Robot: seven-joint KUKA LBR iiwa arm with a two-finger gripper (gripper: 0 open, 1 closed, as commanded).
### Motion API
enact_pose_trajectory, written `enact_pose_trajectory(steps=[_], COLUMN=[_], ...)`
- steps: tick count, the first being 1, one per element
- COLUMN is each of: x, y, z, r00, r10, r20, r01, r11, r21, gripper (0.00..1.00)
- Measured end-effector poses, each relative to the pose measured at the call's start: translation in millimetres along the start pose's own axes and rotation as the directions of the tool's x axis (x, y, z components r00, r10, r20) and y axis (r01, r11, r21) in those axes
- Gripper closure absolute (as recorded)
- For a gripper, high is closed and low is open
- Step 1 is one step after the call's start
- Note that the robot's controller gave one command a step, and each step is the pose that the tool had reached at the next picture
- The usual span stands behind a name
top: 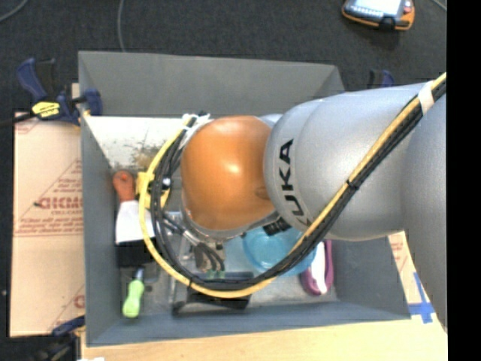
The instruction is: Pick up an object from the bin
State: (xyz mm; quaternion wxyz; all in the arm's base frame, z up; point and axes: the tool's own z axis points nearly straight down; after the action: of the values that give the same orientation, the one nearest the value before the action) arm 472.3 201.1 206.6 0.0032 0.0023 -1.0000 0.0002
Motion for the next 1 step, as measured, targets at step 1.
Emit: enact_pose_trajectory(steps=[1], x=[-2.1], y=[-1.2], z=[-4.0], r00=[1.000], r10=[0.006], r20=[0.008], r01=[-0.006], r11=[1.000], r21=[-0.002], gripper=[0.00])
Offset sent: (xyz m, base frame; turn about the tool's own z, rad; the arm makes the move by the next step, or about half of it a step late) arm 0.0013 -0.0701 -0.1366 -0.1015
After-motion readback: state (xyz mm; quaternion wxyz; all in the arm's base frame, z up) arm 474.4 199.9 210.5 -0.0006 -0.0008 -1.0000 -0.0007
